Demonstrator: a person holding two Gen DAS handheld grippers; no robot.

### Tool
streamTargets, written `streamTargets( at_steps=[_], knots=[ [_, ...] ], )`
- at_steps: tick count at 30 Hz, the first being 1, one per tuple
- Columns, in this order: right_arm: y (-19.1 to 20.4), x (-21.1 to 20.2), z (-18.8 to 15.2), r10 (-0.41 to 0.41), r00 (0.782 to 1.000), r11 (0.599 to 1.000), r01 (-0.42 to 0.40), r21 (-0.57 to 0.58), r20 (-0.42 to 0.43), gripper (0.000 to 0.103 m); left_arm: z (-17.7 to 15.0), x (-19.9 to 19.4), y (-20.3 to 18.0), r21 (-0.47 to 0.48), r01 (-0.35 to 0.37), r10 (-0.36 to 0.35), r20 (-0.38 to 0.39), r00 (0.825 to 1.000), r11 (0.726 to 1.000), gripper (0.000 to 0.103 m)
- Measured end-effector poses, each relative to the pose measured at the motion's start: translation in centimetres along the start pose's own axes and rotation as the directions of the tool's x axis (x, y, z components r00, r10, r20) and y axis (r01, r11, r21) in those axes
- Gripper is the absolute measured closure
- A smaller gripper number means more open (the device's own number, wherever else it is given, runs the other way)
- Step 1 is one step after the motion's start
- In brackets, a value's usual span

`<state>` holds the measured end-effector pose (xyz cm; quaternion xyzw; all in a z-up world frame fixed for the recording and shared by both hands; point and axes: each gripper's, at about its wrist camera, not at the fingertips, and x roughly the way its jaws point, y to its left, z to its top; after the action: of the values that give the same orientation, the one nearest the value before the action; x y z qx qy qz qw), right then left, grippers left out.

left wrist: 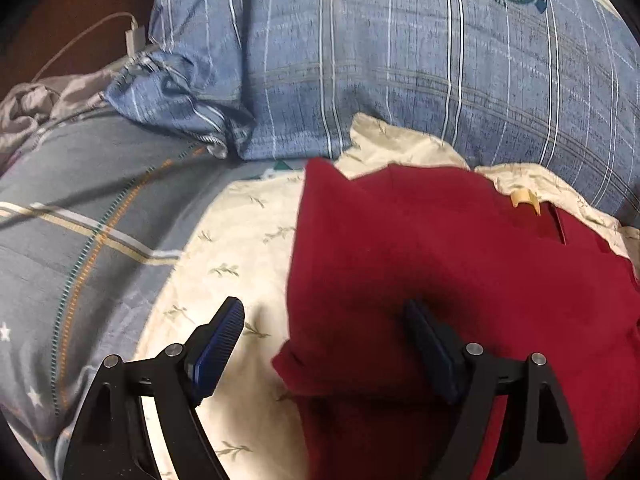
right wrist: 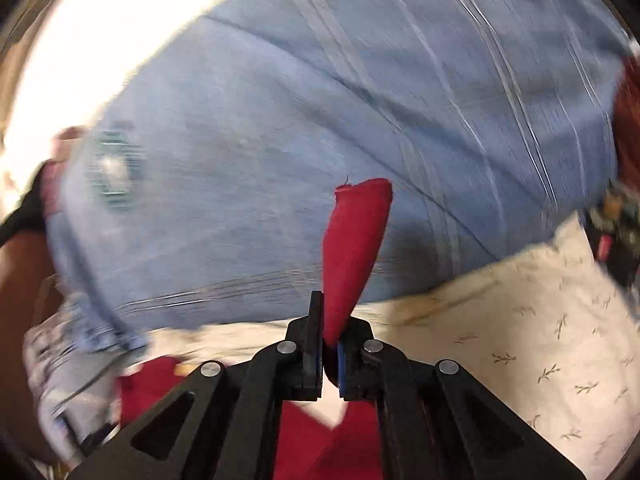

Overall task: Fold small clothes
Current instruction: 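Close the right gripper on the other red sleeve and lift it, then lay the sleeve across the shirt body and open the right gripper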

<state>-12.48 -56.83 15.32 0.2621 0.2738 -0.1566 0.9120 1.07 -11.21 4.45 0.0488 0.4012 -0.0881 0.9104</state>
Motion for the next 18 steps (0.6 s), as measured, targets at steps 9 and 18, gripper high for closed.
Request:
streamTargets(
  at_steps=[9,18],
  knots=[
    [15.9,-6.7,-0.6,0.398,0.906,0.847,-0.424,-0.321,-0.146,0.099,0.5,-3.8,3.9,-0.121,0.021,-0.012,0.077,0.997,0.992,0.022],
    [30.0,9.8,-9.9,0.341,0.802,0.722,-0.558,-0.41,-0.491,0.099,0.7,-5.6,9.4,-0.296,0.019,0.017,0.119,0.993,0.955,0.022]
  ],
)
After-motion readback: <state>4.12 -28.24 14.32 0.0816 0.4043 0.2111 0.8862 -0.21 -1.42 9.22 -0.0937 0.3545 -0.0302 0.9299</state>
